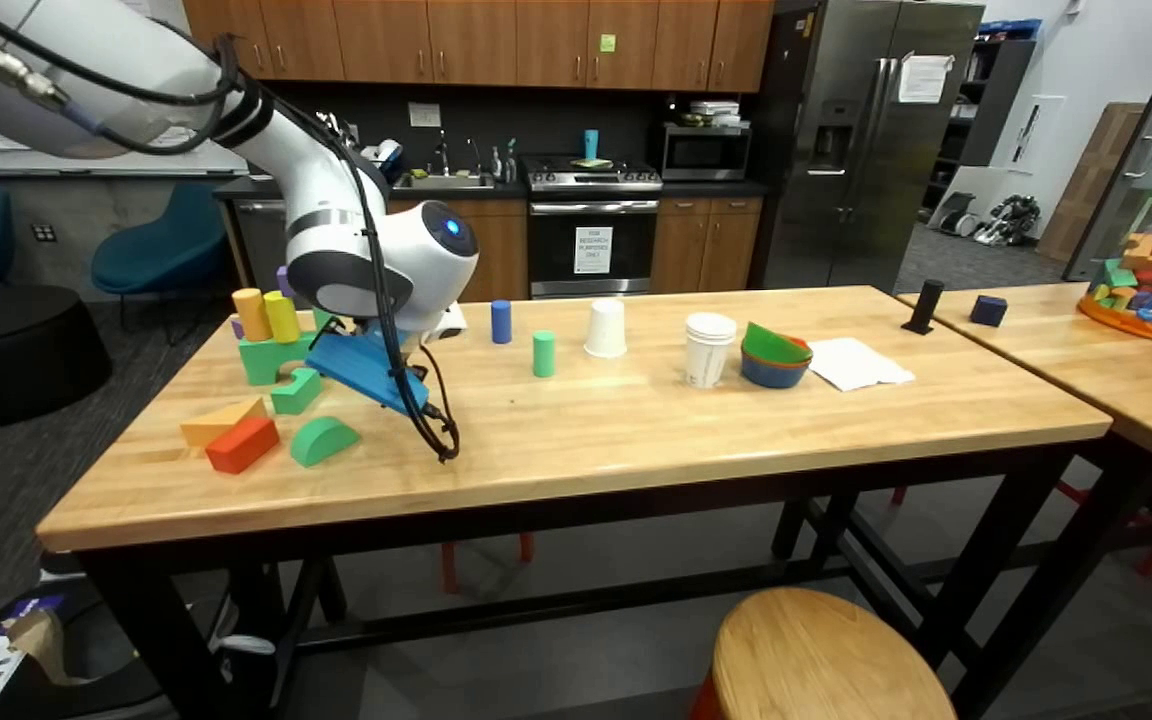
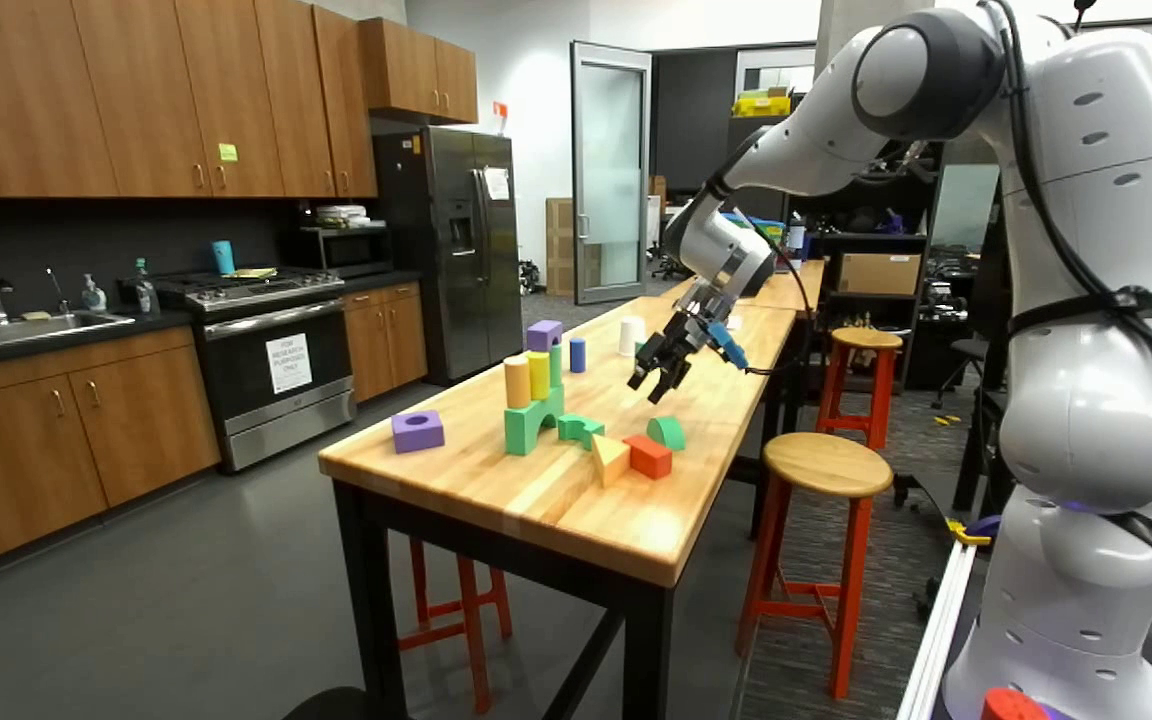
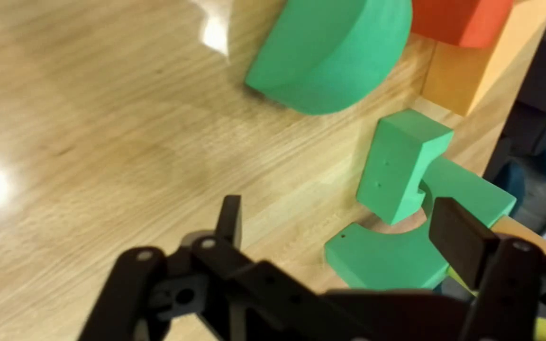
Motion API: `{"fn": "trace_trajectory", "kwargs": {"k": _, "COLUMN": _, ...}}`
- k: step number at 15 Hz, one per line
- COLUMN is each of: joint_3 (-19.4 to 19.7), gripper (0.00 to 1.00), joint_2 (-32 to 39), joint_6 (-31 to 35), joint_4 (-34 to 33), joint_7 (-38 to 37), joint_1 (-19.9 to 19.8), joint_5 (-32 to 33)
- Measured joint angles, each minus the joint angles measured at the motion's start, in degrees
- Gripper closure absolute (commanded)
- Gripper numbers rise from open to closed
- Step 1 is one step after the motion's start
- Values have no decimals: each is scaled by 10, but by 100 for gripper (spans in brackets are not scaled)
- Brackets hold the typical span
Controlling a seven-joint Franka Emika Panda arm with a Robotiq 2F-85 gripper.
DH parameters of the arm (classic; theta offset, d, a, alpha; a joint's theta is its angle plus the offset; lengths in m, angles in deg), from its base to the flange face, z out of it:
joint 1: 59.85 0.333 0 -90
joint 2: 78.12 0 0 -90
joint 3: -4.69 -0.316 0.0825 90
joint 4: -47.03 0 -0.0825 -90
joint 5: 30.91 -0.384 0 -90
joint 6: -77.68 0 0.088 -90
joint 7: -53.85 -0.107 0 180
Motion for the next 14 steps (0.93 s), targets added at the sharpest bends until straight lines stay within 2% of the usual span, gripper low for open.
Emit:
{"fn": "trace_trajectory", "kwargs": {"k": 3, "joint_3": -2, "gripper": 0, "joint_2": -21, "joint_6": 35, "joint_4": 3, "joint_7": -33, "joint_1": 9, "joint_5": 96}}
{"fn": "trace_trajectory", "kwargs": {"k": 7, "joint_3": -9, "gripper": 0, "joint_2": -53, "joint_6": 22, "joint_4": 10, "joint_7": -81, "joint_1": 11, "joint_5": 220}}
{"fn": "trace_trajectory", "kwargs": {"k": 12, "joint_3": -14, "gripper": 0, "joint_2": -107, "joint_6": -77, "joint_4": 12, "joint_7": -104, "joint_1": 11, "joint_5": 354}}
{"fn": "trace_trajectory", "kwargs": {"k": 14, "joint_3": -15, "gripper": 0, "joint_2": -132, "joint_6": -123, "joint_4": 12, "joint_7": -94, "joint_1": 10, "joint_5": 360}}
